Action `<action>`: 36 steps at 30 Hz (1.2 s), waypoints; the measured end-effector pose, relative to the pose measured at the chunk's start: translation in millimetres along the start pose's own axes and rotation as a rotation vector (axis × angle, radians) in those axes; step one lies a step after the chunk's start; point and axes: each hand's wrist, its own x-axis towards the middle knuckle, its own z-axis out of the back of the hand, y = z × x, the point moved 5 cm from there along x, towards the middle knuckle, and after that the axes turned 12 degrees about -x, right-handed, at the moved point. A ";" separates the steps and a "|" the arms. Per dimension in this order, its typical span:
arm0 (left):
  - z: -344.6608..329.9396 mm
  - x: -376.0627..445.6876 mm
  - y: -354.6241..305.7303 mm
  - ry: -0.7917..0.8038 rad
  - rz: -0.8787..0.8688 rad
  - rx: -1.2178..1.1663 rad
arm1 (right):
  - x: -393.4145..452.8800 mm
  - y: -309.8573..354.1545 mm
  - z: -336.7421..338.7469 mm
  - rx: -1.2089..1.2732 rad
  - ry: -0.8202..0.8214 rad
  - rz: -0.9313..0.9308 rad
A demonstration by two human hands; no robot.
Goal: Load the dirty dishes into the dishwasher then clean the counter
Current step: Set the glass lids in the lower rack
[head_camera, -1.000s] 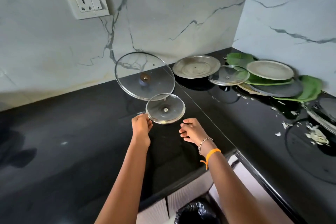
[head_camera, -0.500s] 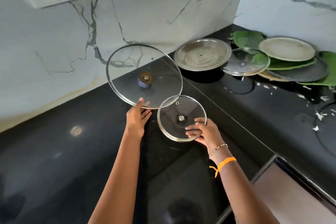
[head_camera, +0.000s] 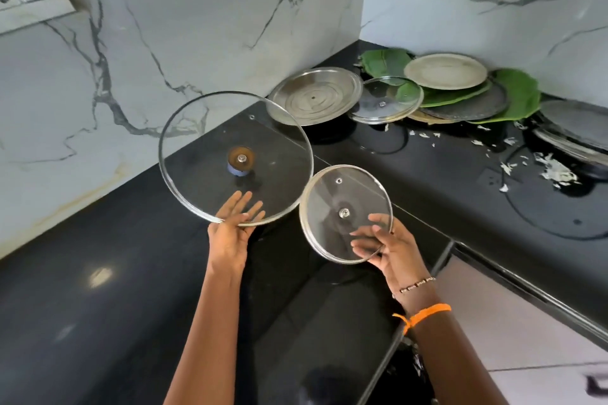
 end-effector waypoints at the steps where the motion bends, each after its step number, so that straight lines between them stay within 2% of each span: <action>1: -4.7 -10.9 4.5 0.025 0.004 0.017 | -8.6 3.6 10.1 0.041 -0.009 0.034; 8: -69.2 -78.1 28.6 0.232 0.006 0.213 | -92.0 11.4 89.9 0.322 -0.091 0.214; 12: -116.0 -134.6 58.7 0.375 0.027 0.364 | -165.1 -1.4 151.0 0.447 -0.219 0.289; 17: -151.6 -216.0 100.5 0.501 0.004 0.609 | -278.4 -33.3 227.5 0.367 -0.478 0.356; 22: -168.4 -309.4 162.8 0.637 0.044 0.743 | -399.3 -85.9 290.4 0.305 -0.758 0.338; 27: -169.9 -406.1 236.2 0.849 0.025 0.934 | -497.7 -137.2 345.2 0.293 -1.043 0.241; 31: -167.6 -463.8 305.2 1.027 -0.022 1.069 | -556.3 -170.3 379.0 0.268 -1.189 0.095; 36: -168.3 -547.4 397.0 1.275 -0.118 1.299 | -607.4 -215.8 438.5 0.303 -1.385 -0.247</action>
